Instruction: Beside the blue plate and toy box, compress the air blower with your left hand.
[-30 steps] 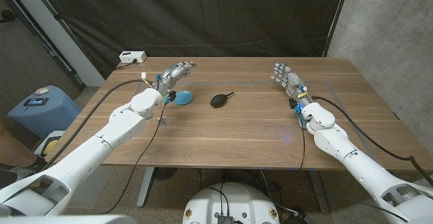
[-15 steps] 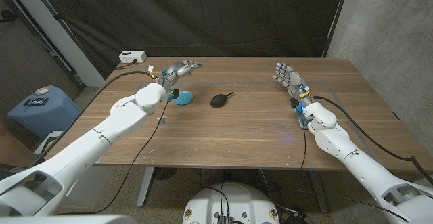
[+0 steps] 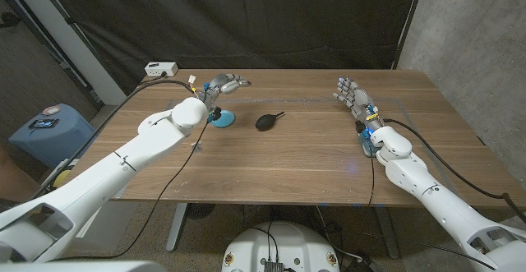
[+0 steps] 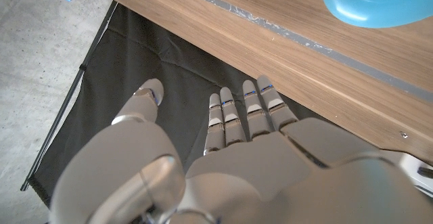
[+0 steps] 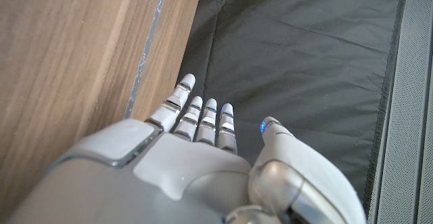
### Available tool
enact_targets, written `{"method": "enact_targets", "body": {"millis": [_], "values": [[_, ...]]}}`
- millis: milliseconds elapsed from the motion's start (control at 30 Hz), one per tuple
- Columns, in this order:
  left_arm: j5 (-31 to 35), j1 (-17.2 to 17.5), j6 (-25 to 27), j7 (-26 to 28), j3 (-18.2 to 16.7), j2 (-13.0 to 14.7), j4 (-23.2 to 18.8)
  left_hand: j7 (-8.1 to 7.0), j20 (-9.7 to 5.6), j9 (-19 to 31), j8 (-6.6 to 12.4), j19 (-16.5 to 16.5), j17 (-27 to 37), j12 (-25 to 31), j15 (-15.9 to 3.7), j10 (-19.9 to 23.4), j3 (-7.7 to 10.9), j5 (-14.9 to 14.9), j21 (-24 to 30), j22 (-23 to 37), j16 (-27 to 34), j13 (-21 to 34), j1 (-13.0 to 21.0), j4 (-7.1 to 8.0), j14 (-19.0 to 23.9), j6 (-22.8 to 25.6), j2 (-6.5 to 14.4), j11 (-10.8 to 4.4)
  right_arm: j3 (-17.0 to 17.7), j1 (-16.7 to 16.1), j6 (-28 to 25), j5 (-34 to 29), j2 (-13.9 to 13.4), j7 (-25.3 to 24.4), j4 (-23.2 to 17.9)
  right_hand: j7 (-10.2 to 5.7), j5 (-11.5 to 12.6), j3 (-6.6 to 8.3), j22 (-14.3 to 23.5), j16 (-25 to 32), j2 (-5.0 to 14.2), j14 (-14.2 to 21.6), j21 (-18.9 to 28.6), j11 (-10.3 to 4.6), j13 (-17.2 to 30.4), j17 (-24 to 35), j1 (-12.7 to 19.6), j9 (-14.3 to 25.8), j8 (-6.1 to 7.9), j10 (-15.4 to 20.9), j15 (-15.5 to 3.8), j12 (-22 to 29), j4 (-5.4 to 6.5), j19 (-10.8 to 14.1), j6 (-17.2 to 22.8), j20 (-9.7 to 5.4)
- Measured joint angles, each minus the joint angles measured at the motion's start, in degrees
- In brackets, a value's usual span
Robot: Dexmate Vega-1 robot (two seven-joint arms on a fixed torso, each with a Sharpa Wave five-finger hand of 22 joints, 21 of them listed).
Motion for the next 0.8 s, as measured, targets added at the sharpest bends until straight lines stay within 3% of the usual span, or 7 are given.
{"method": "enact_targets", "body": {"millis": [433,567,600,800], "values": [[6.7,-2.0,8.5,1.8,4.0,-0.2,-3.5,0.51,0.73,0.8,1.18,0.7,0.2,2.1,0.2,0.5,-0.98,0.3,0.0,0.0,0.0,1.9,1.2,0.03,1.2,3.1,-0.8,0.51,0.6,-0.9,0.2,0.4,-0.5,-0.3,-0.7,0.0,0.0,0.24,0.0,0.0,0.0,0.0,0.0,0.0,0.0,0.0,0.0,0.0,0.0,0.0,0.0,0.0,-0.24,0.0,0.0,0.0],[7.0,-2.8,8.9,1.9,5.3,-0.5,-4.2,0.84,0.92,1.1,1.62,0.9,0.4,3.0,0.22,0.9,-1.35,0.8,0.0,0.0,0.0,2.6,1.8,0.4,1.8,4.1,-0.8,0.92,0.7,-0.9,0.2,0.5,-0.5,-0.3,-0.8,0.0,0.0,0.24,0.0,0.0,-0.01,0.0,0.0,0.0,0.0,0.0,0.0,0.0,0.0,0.0,0.0,0.0,-0.24,0.0,0.0,0.0],[9.4,-3.1,11.4,1.9,5.8,-0.7,-4.4,0.87,0.93,1.2,1.62,0.9,0.4,3.3,0.21,1.2,-1.35,0.8,0.0,0.0,0.2,2.8,1.8,0.4,1.8,4.5,-0.8,1.14,0.8,-1.0,0.3,0.5,-0.5,-0.3,-0.8,0.0,0.0,0.24,0.0,0.0,-0.03,0.0,-0.3,0.0,0.0,0.0,0.0,0.0,0.0,0.0,0.0,0.0,-0.24,0.0,0.0,0.0],[11.9,-4.4,14.1,1.9,7.7,-1.6,-4.9,0.16,2.05,2.0,2.91,2.9,0.7,5.4,1.36,2.2,-1.91,1.6,0.1,0.3,0.7,4.4,2.4,0.48,3.8,6.8,-1.3,0.92,1.0,-1.0,0.4,0.7,-0.5,-0.2,-0.6,0.0,0.0,0.24,0.0,0.0,-0.31,0.0,-0.4,0.0,0.0,0.0,-0.3,0.0,0.0,0.0,0.0,0.0,-0.24,0.1,0.0,-0.12]]}}
